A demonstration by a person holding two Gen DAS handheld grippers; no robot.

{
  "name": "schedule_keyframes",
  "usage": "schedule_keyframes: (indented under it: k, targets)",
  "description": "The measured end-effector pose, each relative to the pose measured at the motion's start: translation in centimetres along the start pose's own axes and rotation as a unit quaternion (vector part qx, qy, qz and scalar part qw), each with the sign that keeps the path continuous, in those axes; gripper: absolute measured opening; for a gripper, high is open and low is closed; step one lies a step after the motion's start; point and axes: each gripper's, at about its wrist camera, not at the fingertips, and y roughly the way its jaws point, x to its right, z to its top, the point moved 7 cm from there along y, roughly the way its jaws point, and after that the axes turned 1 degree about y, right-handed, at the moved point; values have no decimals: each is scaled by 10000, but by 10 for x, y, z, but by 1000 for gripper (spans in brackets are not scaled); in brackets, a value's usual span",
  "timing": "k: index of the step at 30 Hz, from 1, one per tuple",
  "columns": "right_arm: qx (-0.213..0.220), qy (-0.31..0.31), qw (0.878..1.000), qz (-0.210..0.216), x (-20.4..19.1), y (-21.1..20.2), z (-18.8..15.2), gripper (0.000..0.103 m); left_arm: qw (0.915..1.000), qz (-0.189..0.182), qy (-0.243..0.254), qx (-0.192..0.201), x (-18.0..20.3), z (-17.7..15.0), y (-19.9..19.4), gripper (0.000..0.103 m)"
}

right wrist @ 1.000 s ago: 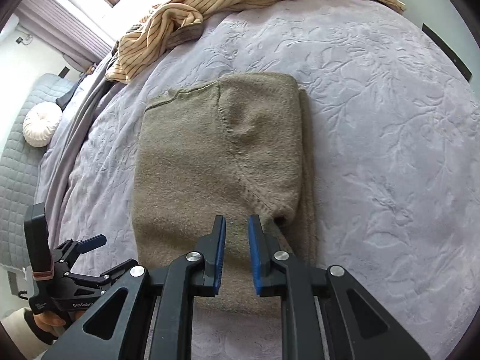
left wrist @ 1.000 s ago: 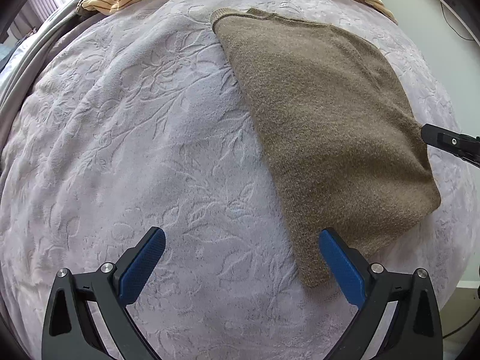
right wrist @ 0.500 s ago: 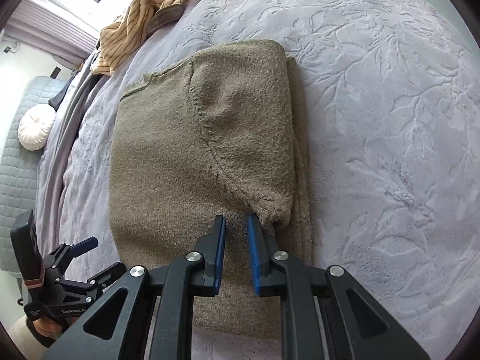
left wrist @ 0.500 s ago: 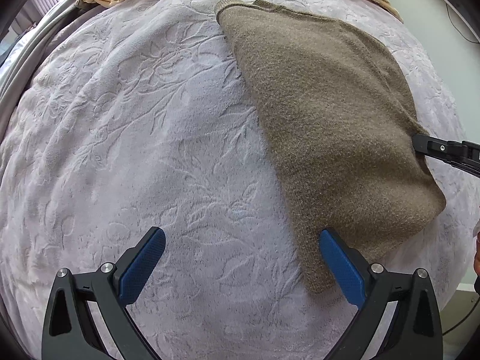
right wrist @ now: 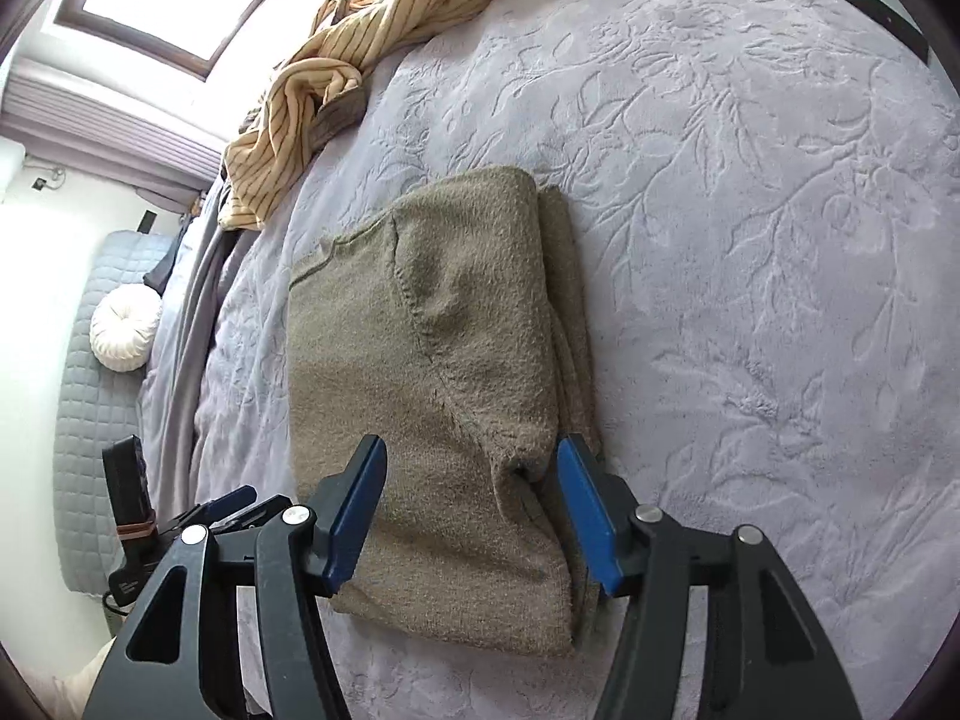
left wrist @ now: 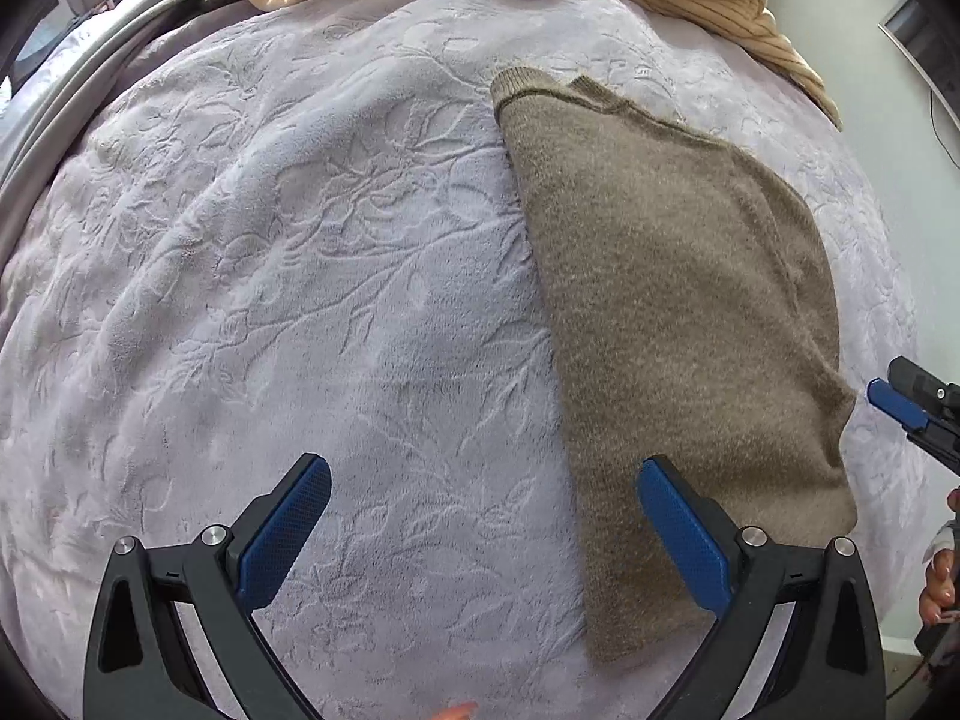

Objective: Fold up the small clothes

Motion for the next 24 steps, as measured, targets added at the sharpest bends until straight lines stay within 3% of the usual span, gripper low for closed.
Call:
schedule_keyframes:
  k: [5,10,11,12,13,16,18,21,24]
  targets:
    - [-155,209,9996,87,13,20,20,64,9999,-68,-118,-40,2,28,7,103]
    - [-260,131,9992,283,11,49,43,63,9999,-52,-160,-30,12,32,15,103]
    - [-345,111,9988,321,9,56,45,60,9999,-40,-154,-30,14,34,16,103]
    - [-475,91,9981,378,6,63,46,45,9999,-29,-152,-37,15,36,17,103]
    - [-578,5,9976,372,2,67,45,15,9999,-23,-155,-39,17,36,18,103]
    - [-388,-427,9983,71,-3,59,45,15,9999,-11,-166,-29,20,37,18,103]
    - [-392,-396,9984,-128,7,58,46,15,9999,-7,-161,-49,21,37,20,103]
    - [-507,8,9985,212,20,60,47,15,9999,22,-134,-91,25,41,24,103]
    - [-447,31,9982,402,20,48,46,20,9998,81,-126,-88,24,42,26,103]
